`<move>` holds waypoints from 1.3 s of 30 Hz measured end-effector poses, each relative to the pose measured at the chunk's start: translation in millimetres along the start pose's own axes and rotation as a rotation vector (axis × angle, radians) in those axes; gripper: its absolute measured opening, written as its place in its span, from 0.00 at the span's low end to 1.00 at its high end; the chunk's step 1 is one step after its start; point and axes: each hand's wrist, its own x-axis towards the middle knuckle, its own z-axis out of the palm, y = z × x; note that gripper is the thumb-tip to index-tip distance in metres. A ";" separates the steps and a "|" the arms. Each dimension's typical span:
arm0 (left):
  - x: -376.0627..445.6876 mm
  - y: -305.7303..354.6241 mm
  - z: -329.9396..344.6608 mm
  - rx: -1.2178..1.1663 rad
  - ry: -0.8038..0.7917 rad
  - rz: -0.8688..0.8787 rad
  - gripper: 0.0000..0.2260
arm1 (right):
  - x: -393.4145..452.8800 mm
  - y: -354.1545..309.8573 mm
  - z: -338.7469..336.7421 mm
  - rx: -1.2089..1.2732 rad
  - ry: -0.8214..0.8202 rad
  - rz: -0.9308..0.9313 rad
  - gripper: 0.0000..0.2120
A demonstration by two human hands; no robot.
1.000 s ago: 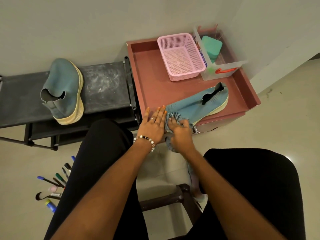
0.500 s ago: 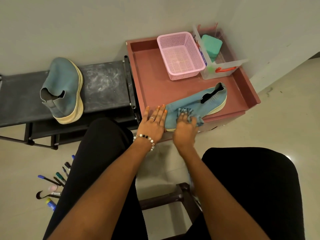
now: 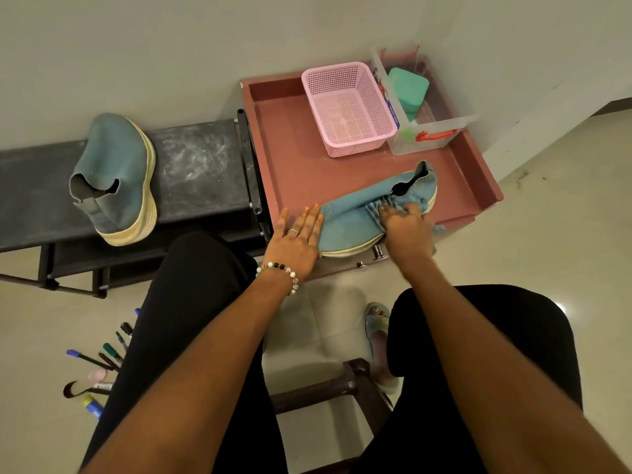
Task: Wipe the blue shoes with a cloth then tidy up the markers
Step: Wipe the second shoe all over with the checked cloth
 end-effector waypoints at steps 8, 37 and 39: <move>-2.3 -1.8 -3.7 0.002 -0.008 0.027 0.27 | -43.8 -102.6 26.6 0.498 -0.018 0.044 0.22; -2.8 -26.1 -4.7 0.085 -0.010 -0.056 0.25 | -17.7 -30.4 36.7 0.204 -0.024 -0.621 0.29; -1.1 -26.1 -2.9 0.071 -0.008 -0.061 0.28 | -14.8 0.8 34.4 0.115 0.026 -0.468 0.28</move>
